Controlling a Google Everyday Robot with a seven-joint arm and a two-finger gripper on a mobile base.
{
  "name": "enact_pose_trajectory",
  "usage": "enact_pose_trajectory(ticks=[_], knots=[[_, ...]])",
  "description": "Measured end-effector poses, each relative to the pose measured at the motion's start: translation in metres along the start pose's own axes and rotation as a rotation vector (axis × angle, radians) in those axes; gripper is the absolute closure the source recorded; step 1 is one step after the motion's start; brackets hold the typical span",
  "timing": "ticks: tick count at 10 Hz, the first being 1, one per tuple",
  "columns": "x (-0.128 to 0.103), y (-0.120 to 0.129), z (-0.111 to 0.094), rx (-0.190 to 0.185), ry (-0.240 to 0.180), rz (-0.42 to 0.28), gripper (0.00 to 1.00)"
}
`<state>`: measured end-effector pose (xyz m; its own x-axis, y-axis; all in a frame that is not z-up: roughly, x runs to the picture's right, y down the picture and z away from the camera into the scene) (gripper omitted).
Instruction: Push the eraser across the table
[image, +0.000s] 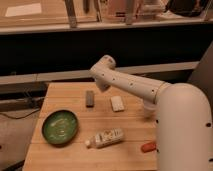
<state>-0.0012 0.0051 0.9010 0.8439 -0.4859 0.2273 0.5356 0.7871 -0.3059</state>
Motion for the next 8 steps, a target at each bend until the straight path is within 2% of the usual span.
enact_pose_trajectory(ticks=[6,8], knots=[[-0.004,-0.007,0.043,-0.025,-0.016,-0.008,0.97],[-0.009,-0.01,0.057,-0.033,-0.034,-0.026,0.97]])
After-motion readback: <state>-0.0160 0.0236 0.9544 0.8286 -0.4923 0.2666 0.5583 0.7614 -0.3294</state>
